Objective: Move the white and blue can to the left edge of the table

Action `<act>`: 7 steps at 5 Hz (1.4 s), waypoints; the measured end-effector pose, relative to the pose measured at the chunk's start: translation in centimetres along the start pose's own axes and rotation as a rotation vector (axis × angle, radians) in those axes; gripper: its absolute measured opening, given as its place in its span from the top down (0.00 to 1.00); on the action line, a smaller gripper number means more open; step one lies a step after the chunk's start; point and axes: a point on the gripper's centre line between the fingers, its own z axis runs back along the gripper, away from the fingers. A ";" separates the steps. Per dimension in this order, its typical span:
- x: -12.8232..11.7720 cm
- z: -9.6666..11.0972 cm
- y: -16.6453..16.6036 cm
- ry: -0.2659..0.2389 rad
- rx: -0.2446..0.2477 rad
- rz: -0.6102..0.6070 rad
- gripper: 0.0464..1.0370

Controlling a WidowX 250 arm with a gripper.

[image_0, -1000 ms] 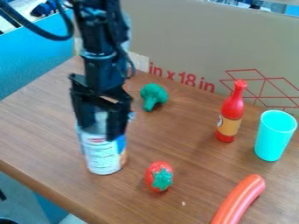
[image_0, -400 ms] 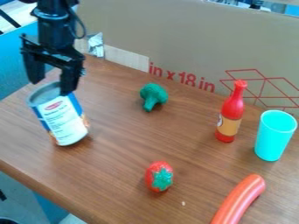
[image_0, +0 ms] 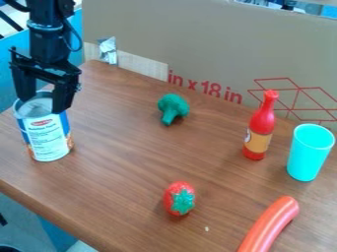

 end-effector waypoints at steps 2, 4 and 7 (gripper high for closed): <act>0.7 0.4 2.7 0.045 0.017 0.052 0.04; 0.4 0.7 4.9 0.055 0.035 0.080 0.04; -2.0 6.2 -0.1 -0.233 -0.166 -0.174 0.04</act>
